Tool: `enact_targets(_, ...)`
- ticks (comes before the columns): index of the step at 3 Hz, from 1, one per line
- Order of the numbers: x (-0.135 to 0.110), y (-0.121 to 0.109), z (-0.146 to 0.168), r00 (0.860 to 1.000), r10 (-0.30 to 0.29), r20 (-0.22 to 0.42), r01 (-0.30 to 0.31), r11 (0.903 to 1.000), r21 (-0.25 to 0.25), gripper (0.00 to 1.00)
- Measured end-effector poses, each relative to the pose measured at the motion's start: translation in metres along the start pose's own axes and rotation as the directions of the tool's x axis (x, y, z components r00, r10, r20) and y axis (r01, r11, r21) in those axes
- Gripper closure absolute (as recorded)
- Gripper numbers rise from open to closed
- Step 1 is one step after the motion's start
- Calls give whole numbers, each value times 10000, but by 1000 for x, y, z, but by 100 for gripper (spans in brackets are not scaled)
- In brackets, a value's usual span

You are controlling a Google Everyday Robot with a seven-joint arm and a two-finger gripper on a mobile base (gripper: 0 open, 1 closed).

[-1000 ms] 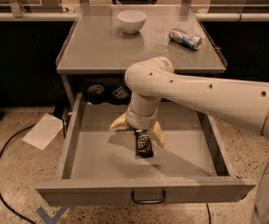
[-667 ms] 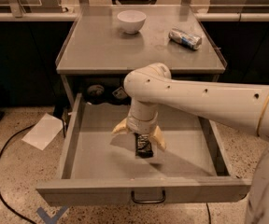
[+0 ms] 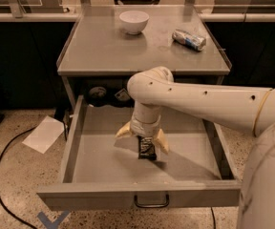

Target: Pick rxbar chocolate from top drawer and place on counter

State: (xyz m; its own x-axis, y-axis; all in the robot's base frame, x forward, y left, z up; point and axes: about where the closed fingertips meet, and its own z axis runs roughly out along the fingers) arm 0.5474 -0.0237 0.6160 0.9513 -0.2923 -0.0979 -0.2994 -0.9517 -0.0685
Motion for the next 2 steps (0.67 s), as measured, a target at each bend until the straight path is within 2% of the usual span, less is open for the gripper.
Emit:
enact_targets(1,50,21,49,9996,35,295,-30,9999,-149,0)
enact_targets(2,51,21,51,9995,41,321,-36,9999,-144,0)
